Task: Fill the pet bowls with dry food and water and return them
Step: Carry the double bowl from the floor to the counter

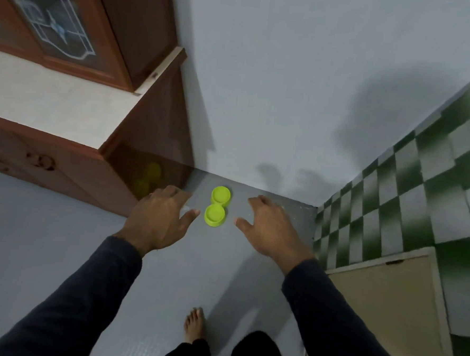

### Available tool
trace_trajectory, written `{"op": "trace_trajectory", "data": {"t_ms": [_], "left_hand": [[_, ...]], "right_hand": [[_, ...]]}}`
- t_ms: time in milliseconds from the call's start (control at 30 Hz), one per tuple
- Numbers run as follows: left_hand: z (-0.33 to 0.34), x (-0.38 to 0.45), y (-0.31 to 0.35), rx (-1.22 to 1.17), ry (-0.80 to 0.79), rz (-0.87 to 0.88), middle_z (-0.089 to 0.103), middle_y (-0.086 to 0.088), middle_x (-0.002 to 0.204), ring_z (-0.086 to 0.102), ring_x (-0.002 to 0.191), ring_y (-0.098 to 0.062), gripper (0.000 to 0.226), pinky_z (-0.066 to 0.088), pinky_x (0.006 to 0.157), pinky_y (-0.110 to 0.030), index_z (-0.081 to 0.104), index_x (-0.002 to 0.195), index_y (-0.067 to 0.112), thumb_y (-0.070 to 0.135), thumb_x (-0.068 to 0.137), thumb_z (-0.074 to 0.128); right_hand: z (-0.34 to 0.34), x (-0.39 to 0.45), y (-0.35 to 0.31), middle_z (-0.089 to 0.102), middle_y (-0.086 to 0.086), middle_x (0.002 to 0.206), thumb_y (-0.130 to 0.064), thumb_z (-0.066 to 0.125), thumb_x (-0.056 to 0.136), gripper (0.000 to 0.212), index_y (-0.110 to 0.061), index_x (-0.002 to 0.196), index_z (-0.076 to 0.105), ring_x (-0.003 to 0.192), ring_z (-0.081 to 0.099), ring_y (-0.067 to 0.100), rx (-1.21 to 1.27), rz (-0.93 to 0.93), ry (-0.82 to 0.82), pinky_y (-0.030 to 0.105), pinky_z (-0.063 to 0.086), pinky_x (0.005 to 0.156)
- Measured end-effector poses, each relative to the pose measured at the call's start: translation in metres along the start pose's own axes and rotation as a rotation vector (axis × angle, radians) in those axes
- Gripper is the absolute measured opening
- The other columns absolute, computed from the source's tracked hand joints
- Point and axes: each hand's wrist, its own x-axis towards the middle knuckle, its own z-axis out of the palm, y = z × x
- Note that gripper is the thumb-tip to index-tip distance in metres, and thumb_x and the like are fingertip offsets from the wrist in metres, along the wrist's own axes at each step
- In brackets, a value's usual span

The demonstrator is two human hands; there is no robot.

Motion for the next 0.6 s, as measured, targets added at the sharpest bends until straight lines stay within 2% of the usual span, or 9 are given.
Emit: {"op": "trace_trajectory", "data": {"t_ms": [233,400,600], "left_hand": [[0.023,0.108,-0.015,-0.021,-0.082,-0.077,0.054,-0.007,0.146,0.054,0.129,-0.029,0.058,0.046,0.103,-0.041,0.054,0.145,0.022,0.06,0.103,0.043],[0.065,0.181,-0.028,-0.073,-0.101,-0.184,0.052,-0.006,0.148,0.052,0.132,-0.03,0.055,0.045,0.105,-0.045,0.057,0.142,0.026,0.062,0.101,0.046],[0.126,0.258,-0.047,-0.178,-0.155,-0.277,0.052,-0.01,0.148,0.05,0.135,-0.03,0.057,0.045,0.109,-0.046,0.058,0.143,0.018,0.057,0.101,0.051]], "right_hand": [[0.0,0.119,0.037,0.042,0.019,0.153,-0.059,0.054,0.095,0.069,-0.011,0.143,0.048,0.14,0.039,0.036,-0.025,-0.038,-0.093,0.046,0.032,0.115],[0.016,0.21,0.066,0.034,0.022,0.158,-0.059,0.053,0.096,0.072,-0.011,0.148,0.043,0.141,0.037,0.039,-0.065,-0.098,-0.181,0.045,0.032,0.114],[0.06,0.3,0.092,0.03,0.022,0.159,-0.057,0.056,0.096,0.072,-0.011,0.149,0.041,0.14,0.036,0.041,-0.022,-0.097,-0.278,0.049,0.034,0.111]]}}
